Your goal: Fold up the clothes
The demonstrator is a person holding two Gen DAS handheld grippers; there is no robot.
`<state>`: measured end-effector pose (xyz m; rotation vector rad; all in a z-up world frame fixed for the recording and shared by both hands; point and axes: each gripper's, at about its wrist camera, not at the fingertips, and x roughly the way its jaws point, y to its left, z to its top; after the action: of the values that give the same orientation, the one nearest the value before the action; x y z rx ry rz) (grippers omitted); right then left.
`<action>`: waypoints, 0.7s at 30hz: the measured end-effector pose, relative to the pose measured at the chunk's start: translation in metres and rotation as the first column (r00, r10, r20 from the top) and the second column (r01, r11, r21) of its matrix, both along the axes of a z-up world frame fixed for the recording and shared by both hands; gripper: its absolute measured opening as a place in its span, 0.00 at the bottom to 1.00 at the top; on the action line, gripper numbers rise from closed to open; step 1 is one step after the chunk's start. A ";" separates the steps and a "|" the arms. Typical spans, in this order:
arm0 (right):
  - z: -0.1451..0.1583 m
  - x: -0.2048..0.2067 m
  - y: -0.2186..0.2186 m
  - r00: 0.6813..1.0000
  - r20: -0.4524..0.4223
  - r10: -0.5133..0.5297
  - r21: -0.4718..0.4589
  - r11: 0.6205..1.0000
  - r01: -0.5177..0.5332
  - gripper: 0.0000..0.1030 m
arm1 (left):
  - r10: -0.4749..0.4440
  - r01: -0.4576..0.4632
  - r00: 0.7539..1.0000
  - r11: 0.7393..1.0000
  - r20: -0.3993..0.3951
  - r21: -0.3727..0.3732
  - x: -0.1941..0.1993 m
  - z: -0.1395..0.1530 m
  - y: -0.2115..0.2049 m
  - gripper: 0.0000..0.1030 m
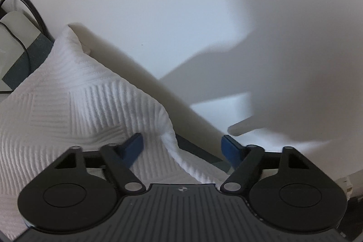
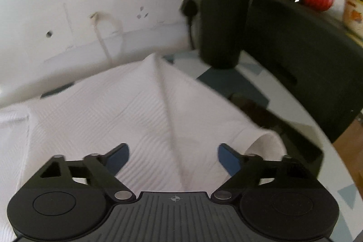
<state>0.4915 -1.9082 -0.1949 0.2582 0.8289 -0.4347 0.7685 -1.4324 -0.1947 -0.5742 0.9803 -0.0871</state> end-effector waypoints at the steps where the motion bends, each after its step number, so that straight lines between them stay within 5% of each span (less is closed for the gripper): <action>1: -0.003 0.000 0.003 1.000 -0.014 0.010 0.002 1.000 -0.010 0.49 | 0.000 0.000 1.000 1.000 -0.009 -0.011 -0.001 -0.002 0.003 0.27; 3: -0.008 0.000 0.007 0.999 -0.030 0.021 0.015 1.000 -0.021 0.42 | -0.002 0.001 0.999 1.000 -0.037 -0.020 -0.003 -0.005 0.008 0.13; 11: -0.012 -0.001 0.008 1.000 -0.007 0.002 0.026 1.000 -0.001 0.53 | -0.052 0.054 0.995 0.998 0.082 -0.018 -0.037 0.003 0.019 0.05; 15: -0.009 -0.001 0.007 1.000 0.001 -0.005 0.023 1.000 0.005 0.05 | -0.102 0.102 0.983 0.995 0.155 0.012 -0.056 0.023 0.018 0.05; 21: 0.025 -0.018 0.000 0.995 0.100 -0.024 0.036 0.999 0.020 0.03 | -0.214 0.198 0.940 0.976 0.267 0.085 -0.095 0.052 0.021 0.05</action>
<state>0.4739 -1.9083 -0.1699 0.3195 0.7364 -0.4247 0.6735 -1.4115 -0.1425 -0.3921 0.7660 -0.3176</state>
